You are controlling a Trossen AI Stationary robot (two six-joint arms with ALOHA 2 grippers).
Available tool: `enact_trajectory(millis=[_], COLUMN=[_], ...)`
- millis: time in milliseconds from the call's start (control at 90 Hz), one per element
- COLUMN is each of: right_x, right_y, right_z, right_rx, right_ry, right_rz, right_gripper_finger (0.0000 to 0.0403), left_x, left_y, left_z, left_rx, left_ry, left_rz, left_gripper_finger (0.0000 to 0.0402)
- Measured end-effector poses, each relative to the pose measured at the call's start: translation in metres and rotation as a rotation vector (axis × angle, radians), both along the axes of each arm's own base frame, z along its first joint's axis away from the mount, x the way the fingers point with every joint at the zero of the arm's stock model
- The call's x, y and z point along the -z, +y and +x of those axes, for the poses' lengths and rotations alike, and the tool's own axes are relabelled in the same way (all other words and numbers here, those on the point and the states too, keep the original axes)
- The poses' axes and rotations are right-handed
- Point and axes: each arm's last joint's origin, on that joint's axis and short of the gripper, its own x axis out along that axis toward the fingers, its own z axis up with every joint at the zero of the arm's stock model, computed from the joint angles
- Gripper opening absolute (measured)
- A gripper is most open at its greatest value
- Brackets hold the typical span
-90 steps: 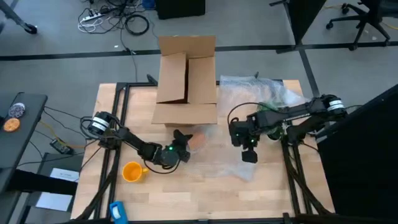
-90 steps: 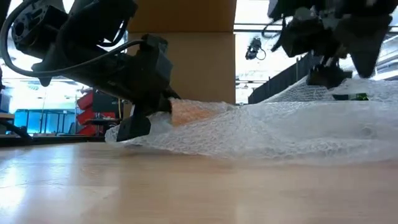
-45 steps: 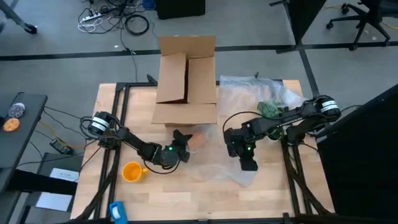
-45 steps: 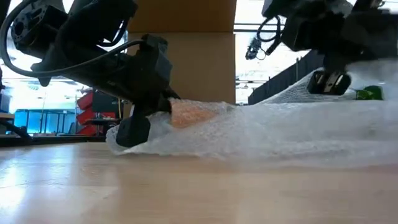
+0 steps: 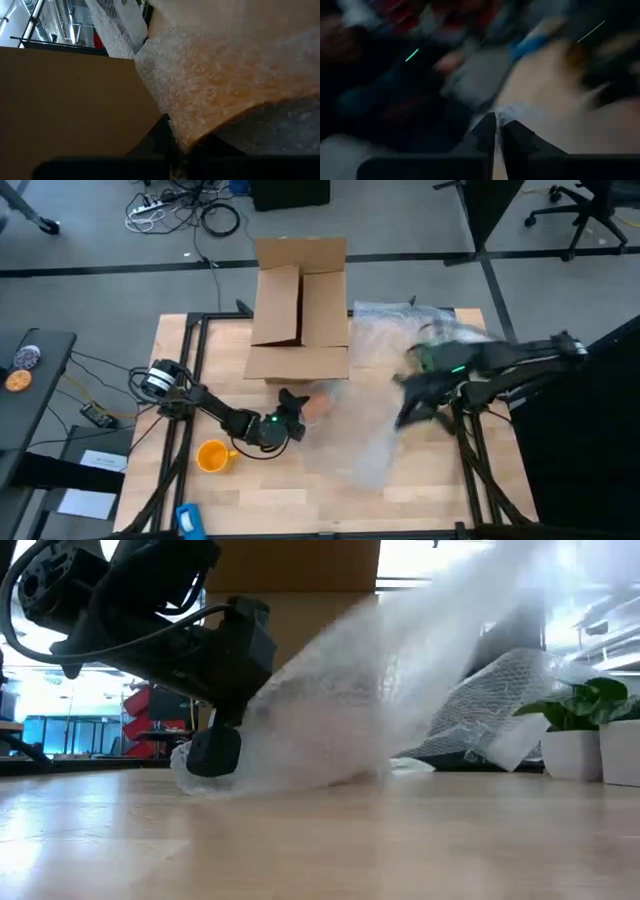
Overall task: Wrap mug
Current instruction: Wrap the orange cup with the bubble wrap
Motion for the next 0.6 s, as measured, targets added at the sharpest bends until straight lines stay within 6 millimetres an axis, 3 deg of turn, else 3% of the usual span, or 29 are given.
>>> enact_trajectory(millis=[100,222,300,478,600], right_x=[-0.004,0.016,0.042,0.116,0.158], right_y=[-0.012,-0.014,-0.01,0.011,0.031], right_z=[-0.04,-0.063,-0.061,-0.033,-0.023], right_rx=[0.202,0.182,0.113,-0.093,-0.215], right_ry=[-0.063,-0.027,0.039,0.226,0.478], right_rz=[-0.013,0.096,0.195,0.427,0.625], right_gripper_finger=[0.0,0.0,0.0,0.0,0.0], left_x=[0.0,0.0,0.0,0.0,0.0], left_y=[0.0,0.0,0.0,0.0,0.0], left_z=[0.0,0.0,0.0,0.0,0.0], left_rx=[0.0,0.001,0.0,0.002,0.004], left_ry=[-0.001,-0.003,-0.004,-0.003,0.004], left_rz=[-0.001,-0.004,-0.005,-0.005,0.002], left_gripper_finger=[0.001,0.001,0.001,0.001,0.001])
